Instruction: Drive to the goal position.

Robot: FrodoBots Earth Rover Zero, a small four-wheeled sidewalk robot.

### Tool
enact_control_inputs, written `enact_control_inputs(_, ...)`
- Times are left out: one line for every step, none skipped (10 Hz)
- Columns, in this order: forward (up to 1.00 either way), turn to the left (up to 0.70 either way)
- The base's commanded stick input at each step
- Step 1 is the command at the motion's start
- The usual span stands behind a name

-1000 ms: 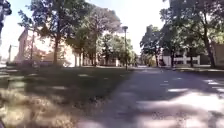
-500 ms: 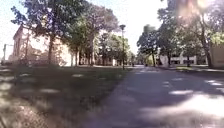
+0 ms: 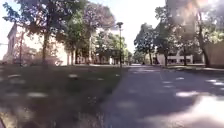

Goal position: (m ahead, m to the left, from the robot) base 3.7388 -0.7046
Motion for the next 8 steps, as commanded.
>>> enact_control_inputs(0.70, -0.14)
enact_control_inputs(0.70, -0.14)
enact_control_inputs(0.70, -0.14)
enact_control_inputs(0.70, -0.14)
enact_control_inputs(0.70, -0.14)
enact_control_inputs(0.70, -0.14)
enact_control_inputs(0.70, -0.14)
enact_control_inputs(0.70, -0.14)
